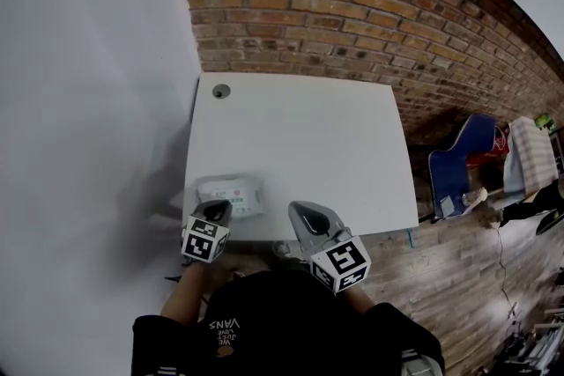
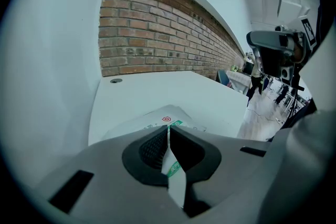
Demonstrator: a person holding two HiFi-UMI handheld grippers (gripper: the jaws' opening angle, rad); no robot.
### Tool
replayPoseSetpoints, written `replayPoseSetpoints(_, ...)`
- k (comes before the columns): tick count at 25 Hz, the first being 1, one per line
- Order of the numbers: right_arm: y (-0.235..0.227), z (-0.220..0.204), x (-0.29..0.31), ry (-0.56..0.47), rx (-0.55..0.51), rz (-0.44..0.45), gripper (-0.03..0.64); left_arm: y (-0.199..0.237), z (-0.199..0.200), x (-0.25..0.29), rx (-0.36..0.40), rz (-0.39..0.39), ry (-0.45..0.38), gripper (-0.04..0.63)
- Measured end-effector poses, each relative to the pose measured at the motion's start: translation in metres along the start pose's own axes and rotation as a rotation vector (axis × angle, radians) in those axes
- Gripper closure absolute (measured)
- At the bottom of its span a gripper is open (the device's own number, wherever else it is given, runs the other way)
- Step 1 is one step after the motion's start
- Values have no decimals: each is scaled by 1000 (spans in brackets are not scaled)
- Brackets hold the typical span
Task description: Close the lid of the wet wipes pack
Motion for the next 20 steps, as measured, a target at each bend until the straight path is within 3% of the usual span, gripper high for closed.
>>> replayPoseSetpoints(20,0,-8,-13,15,18,-26,618,-2,-14,8,6,9,32,578)
Point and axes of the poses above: the fingertips, and each gripper's own axes: x forward along the fingers, y to its left, z out of its top, the point moved 2 cm from there along -x, backward along the fingers, and after that the axes turned 5 degrees about z, right-handed, at the moved point
